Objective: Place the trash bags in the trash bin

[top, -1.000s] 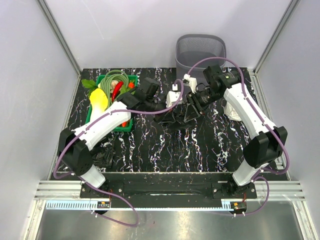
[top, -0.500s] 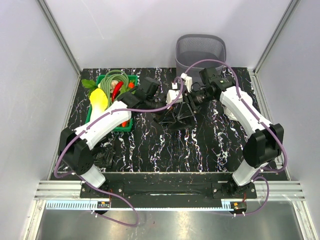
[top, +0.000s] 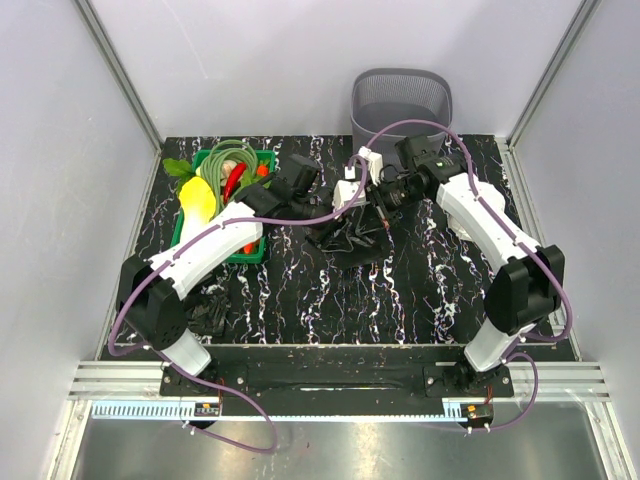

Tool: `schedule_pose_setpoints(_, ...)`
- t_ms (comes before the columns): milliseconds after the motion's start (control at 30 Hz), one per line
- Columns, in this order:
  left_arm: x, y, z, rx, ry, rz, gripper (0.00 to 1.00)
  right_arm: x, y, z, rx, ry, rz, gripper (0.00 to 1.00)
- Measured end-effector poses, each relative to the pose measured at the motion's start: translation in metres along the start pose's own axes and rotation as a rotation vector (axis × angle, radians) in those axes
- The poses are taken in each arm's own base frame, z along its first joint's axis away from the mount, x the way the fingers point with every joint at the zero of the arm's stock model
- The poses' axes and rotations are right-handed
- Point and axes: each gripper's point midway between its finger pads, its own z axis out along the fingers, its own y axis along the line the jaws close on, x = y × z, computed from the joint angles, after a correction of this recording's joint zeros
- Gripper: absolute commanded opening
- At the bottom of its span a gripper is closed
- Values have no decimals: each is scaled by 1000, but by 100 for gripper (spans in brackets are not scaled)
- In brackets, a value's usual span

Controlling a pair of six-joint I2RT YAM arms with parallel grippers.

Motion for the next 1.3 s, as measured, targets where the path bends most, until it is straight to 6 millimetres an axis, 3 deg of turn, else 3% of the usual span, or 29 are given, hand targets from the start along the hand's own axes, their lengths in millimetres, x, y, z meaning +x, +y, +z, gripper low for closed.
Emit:
schedule_pose_setpoints(267, 5, 20, -4, -111, 35, 6, 54, 4, -2, -9, 67, 11, 0, 0)
schedule_pose_setpoints(433, -13, 31, -11, -167, 3, 16, 52, 5, -2, -12, 89, 13, 17, 0)
schedule_pose_setpoints(500, -20, 33, -13, -177, -13, 22, 44, 6, -2, -13, 97, 15, 22, 0)
schedule_pose_setpoints(567, -22, 33, -13, -182, -18, 21, 26, 6, -4, -13, 104, 18, 24, 2)
schedule_pose_setpoints(633, -21, 33, -13, -181, -16, 19, 4, 11, -8, -12, 126, 31, 31, 20)
schedule_pose_setpoints(667, -20, 33, -12, -181, -15, 17, 0, 15, -12, -12, 145, 44, 39, 28)
schedule_pose_setpoints(733, -13, 33, -11, -179, -1, 22, 0, 25, -21, -11, 181, 79, 64, 41)
schedule_pose_setpoints(867, 8, 34, -6, -179, 47, 11, 0, 53, -52, -4, 282, 193, 116, 49)
schedule_pose_setpoints(1000, 26, 34, -4, -182, 90, -2, 4, 96, -84, 2, 374, 323, 207, 52)
schedule_pose_setpoints(1133, 29, 34, -6, -189, 97, 8, 10, 130, -105, -2, 414, 389, 308, 55)
schedule_pose_setpoints(1300, 27, 33, -7, -192, 91, 23, 15, 144, -116, -12, 441, 388, 361, 57)
